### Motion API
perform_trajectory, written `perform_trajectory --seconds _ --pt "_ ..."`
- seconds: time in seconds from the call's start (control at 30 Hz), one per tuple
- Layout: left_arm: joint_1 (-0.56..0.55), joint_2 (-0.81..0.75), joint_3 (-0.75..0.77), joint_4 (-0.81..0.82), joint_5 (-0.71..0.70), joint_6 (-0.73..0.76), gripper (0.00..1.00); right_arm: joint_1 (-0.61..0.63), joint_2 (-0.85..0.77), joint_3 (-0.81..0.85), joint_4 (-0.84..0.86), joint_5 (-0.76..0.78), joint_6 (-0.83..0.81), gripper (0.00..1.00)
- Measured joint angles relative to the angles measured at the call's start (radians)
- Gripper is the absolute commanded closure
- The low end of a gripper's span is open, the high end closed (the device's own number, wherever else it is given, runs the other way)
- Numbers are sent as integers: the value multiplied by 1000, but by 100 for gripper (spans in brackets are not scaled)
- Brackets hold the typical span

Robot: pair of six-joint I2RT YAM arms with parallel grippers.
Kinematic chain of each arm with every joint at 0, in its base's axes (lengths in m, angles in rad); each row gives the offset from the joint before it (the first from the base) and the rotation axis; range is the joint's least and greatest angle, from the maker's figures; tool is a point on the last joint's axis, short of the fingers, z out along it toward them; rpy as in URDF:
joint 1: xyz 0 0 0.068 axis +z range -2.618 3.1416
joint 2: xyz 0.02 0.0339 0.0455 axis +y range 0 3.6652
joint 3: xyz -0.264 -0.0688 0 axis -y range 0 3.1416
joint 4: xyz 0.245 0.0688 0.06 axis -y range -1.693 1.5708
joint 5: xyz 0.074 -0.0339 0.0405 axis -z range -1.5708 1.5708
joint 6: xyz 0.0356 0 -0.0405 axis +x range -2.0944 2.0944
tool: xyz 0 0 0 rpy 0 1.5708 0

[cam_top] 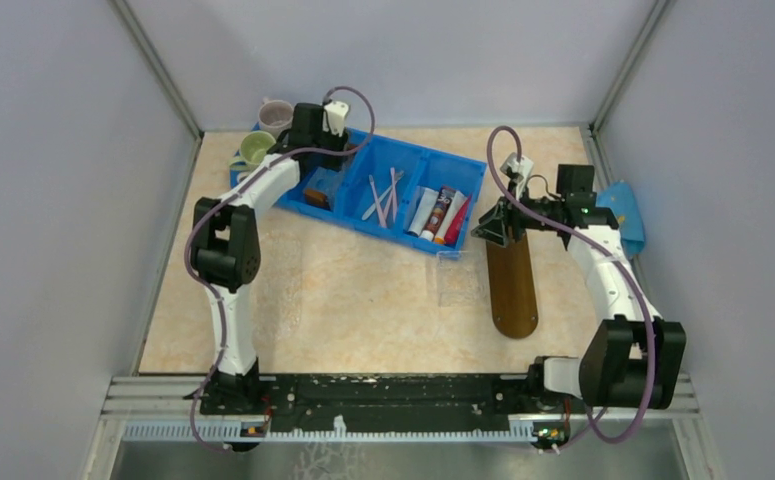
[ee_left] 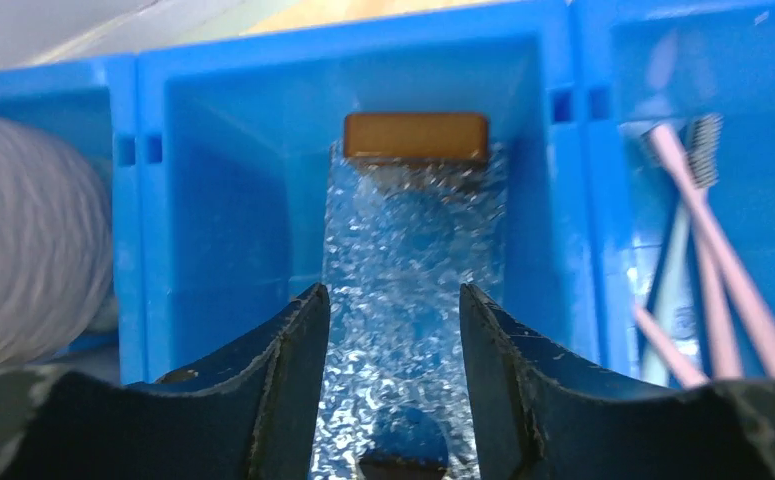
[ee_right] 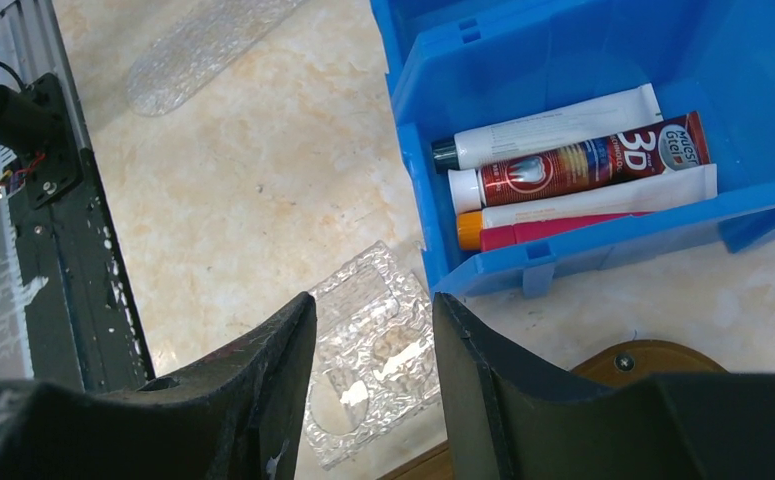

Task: Prepare toiletry sets of a toothbrush and toothpaste on the tray
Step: Pick up the toothpaste holder from the storage box.

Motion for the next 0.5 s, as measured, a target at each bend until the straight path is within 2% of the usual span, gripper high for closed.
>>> perform_trajectory --seconds 0.5 --pt "31 37 -11 -11 -16 38 53 0 17 0 0 11 0 53"
